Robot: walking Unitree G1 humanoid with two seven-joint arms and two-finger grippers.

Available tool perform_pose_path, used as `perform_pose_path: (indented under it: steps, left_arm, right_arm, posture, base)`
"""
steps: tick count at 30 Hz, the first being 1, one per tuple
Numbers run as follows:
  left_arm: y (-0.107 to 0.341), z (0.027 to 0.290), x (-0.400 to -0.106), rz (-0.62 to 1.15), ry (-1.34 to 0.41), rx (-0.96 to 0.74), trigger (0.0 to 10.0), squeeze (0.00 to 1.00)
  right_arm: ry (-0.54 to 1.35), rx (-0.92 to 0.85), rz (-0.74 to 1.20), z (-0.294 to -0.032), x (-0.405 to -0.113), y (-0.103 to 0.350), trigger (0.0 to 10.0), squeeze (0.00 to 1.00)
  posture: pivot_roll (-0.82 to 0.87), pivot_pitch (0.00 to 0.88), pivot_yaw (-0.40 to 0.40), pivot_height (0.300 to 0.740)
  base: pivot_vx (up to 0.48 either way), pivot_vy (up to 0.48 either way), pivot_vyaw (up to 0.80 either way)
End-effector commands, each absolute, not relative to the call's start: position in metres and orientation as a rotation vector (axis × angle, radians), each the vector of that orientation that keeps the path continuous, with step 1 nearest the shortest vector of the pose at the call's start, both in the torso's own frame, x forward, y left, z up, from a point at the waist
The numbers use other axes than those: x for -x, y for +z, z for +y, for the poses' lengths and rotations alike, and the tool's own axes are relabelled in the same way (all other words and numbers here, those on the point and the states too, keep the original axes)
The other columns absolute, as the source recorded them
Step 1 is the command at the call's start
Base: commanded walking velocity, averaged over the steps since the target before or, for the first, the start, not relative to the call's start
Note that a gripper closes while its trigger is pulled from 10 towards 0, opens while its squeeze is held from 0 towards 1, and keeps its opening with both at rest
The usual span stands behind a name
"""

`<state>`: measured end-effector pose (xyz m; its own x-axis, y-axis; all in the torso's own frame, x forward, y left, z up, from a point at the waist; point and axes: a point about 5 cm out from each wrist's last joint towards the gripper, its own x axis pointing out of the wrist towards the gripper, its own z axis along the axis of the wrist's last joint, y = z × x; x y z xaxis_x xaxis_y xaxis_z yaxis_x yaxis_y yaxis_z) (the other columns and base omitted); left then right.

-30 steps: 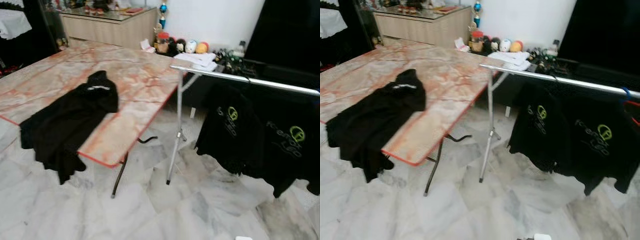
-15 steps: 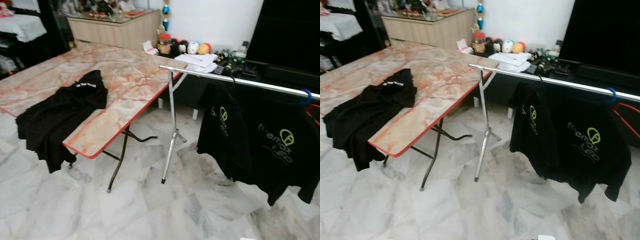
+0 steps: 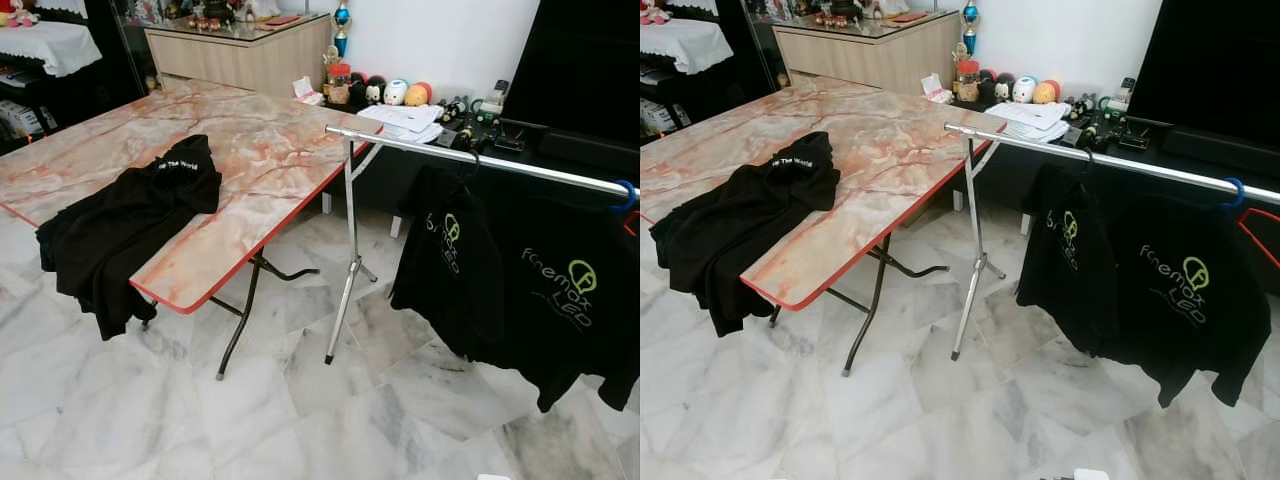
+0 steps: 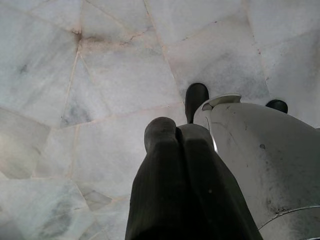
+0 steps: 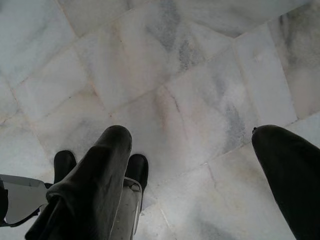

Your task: Hang hanger

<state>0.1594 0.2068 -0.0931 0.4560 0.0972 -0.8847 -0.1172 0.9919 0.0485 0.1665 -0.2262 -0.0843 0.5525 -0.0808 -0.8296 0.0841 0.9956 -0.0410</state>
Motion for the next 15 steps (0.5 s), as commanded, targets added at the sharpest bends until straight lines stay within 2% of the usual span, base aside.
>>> perform_pose_path:
  steps: [1,15]
  left_arm:
    - [-0.0858,0.2274,-0.1602,0.916,0.264,0.212,10.0,0.00]
    - [-0.0890,0.2206,-0.1544,0.918,0.224,0.174,10.0,0.00]
  right_arm:
    - [-0.071,-0.065,0.939,-0.1889,-0.1897,-0.0808,10.0,0.00]
    - [-0.072,-0.073,0.926,-0.1910,-0.1915,-0.0794,10.0,0.00]
  posture:
    - [0.14,0.009,-0.047,0.740]
    - [0.13,0.015,-0.058,0.740]
  base:
    - [0.000,0.000,0.00]
    - [0.000,0.000,0.00]
